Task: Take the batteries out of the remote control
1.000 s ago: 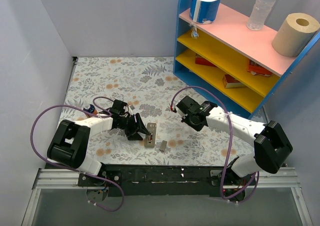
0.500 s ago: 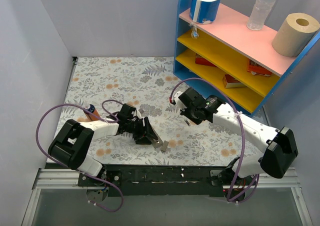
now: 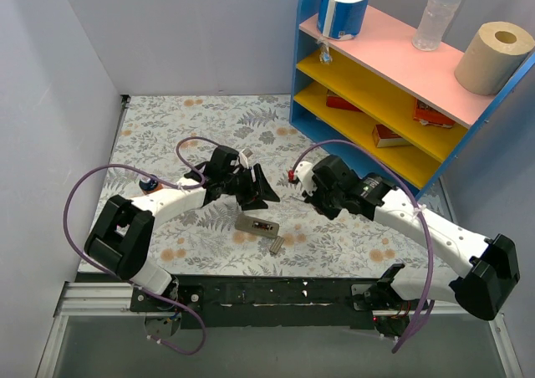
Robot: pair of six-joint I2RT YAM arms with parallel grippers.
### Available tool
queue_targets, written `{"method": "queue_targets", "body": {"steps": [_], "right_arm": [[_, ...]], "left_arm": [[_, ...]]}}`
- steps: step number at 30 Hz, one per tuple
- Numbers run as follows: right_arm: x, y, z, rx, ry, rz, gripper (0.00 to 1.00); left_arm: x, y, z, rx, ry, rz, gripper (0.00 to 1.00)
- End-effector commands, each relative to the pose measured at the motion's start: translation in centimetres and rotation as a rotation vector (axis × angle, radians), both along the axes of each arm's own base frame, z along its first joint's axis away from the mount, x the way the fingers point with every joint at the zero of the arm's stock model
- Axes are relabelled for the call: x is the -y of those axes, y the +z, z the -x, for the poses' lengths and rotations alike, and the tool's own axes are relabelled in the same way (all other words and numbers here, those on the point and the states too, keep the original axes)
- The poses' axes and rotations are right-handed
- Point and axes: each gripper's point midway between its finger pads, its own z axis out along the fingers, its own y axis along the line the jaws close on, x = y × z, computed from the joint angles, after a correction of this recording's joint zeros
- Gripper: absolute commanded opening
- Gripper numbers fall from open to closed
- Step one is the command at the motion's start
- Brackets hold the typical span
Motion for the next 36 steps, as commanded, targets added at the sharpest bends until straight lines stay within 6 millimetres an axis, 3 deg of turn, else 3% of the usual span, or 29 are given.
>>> {"method": "queue_targets", "body": {"steps": [1, 3, 7, 10, 16, 22, 29, 36], "right_arm": [[-3.9, 0.2, 3.4, -0.114, 0.148, -0.219, 0.01], [-4.9, -0.2, 4.4, -0.140, 0.186, -0.264, 0.01], [-7.5, -0.5, 8.2, -0.235, 0.328, -0.356, 0.01], [-7.8, -1.8, 9.3, -0.267, 0.343, -0.317, 0.01], [-7.2, -3.9, 9.4, -0.295, 0.297, -0.216, 0.01], [-7.6, -3.9, 8.8, -0.277, 0.284, -0.212, 0.01], [-7.1, -5.3, 8.4, -0.299, 0.263, -0.137, 0.01], [-7.3, -4.8, 6.9, -0.236, 0.231, -0.126, 0.01]], "left_arm": [[-2.0, -1.0, -1.7, 0.032, 0.055, -0.165, 0.55], [-2.9, -2.5, -2.0, -0.004, 0.063, -0.197, 0.55], [-4.0, -4.4, -2.6, -0.030, 0.070, -0.261, 0.53], [-5.0, -5.4, -3.1, -0.043, 0.082, -0.301, 0.47], [-6.1, -6.8, -2.7, -0.071, 0.088, -0.341, 0.45], [-7.0, -7.5, -1.0, -0.100, 0.085, -0.356, 0.45], [-8.1, -8.0, 1.0, -0.122, 0.091, -0.374, 0.45], [-8.4, -7.9, 2.6, -0.143, 0.087, -0.352, 0.45]]}}
